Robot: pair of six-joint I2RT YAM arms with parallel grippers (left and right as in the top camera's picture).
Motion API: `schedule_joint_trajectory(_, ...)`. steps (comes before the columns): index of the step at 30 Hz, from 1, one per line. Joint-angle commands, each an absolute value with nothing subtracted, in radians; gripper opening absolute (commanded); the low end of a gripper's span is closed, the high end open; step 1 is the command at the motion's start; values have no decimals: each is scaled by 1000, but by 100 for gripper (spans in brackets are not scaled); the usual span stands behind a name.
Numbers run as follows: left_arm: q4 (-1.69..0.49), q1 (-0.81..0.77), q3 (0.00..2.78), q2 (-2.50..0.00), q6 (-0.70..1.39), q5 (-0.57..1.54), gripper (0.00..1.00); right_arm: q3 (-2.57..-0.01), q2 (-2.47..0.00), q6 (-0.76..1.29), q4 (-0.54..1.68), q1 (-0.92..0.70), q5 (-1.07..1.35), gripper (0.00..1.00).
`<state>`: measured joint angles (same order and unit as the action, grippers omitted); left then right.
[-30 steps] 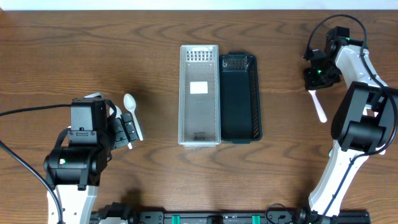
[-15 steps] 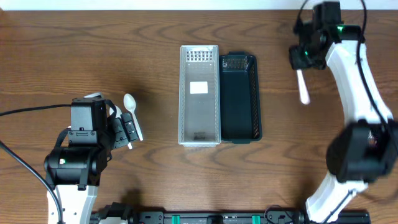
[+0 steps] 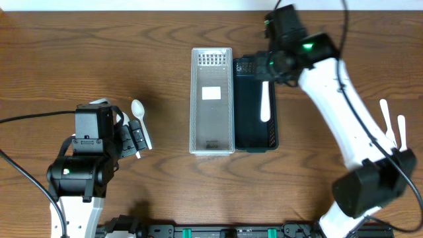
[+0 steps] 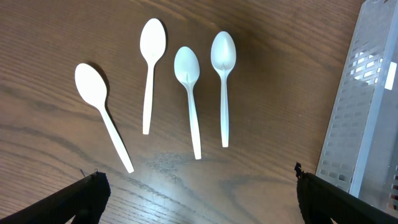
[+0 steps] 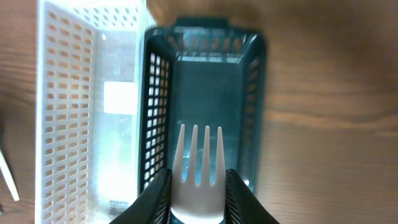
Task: Pack container
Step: 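Lower the fork into the black basket and open the right gripper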
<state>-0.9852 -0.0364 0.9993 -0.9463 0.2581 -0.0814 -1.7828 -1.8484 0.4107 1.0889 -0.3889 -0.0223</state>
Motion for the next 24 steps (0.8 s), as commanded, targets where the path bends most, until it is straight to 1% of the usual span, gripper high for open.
schedule_joint_trajectory(1, -987, -39, 1014, -946, 260, -81, 98, -1770, -1925, 520, 1095, -421, -57, 1)
schedule_joint_trajectory(9, -994, -39, 1014, -946, 260, -81, 98, -1770, -2109, 518, 1100, -428, -52, 1)
schedule_joint_trajectory(13, -994, -39, 1014, -946, 260, -81, 98, -1770, -2133, 487, 1095, -428, -52, 1)
schedule_joint_trajectory(14, -994, -39, 1014, -946, 260, -81, 98, -1771, -2132, 475, 1089, -428, -52, 2)
schedule_joint_trajectory(15, -994, -39, 1014, -946, 260, -81, 98, -1771, -2132, 467, 1085, -428, -52, 11)
schedule_joint_trajectory(16, -994, -39, 1014, -946, 260, -81, 98, -1772, -2132, 466, 1085, -428, -48, 24)
schedule_joint_trajectory(17, -994, -39, 1014, -946, 260, -81, 98, -1772, -2132, 465, 1085, -428, -43, 29)
schedule_joint_trajectory(21, -994, -39, 1014, -946, 260, -81, 98, -1778, -2127, 426, 1089, -427, -17, 34)
schedule_joint_trajectory(23, -994, -39, 1014, -946, 260, -81, 98, -1790, -2113, 405, 1093, -422, -18, 42)
schedule_joint_trajectory(24, -994, -39, 1014, -946, 260, -81, 98, -1802, -2099, 398, 1098, -417, -18, 49)
